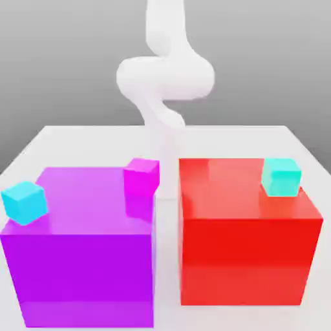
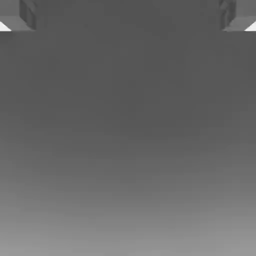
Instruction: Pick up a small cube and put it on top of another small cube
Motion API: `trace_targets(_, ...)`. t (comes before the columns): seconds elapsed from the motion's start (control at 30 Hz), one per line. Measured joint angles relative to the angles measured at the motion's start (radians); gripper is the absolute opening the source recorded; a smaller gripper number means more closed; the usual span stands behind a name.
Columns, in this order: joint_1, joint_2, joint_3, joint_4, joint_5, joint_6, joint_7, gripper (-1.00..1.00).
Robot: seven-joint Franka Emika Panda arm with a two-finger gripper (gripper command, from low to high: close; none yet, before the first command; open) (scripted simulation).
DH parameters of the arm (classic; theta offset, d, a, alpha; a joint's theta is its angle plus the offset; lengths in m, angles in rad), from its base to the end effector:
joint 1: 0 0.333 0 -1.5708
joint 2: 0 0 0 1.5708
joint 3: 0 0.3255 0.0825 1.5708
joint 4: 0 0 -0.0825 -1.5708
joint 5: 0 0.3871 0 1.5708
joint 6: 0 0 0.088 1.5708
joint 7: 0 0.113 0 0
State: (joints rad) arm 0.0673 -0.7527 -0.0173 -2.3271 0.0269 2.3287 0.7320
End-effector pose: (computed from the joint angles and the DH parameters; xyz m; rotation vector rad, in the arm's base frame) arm 0.3663 0.0165 0.6859 -2.5013 0.9028 -0.9530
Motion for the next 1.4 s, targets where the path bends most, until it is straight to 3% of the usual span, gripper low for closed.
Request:
trace_targets(0.43,0.317,0.255,-0.026,-0.140,0.147,0.145,-0.360,0.00)
trace_targets(0.9,0.587,0.523,0.053,-0.289,0.232,0.300,-0.690,0.00)
trace_targets(1.17,0.683,0.663,0.145,-0.378,0.186,0.400,-0.811,0.00)
trace_targets(1.4,0.775,0.775,0.187,-0.457,-0.009,0.491,-0.807,0.00)
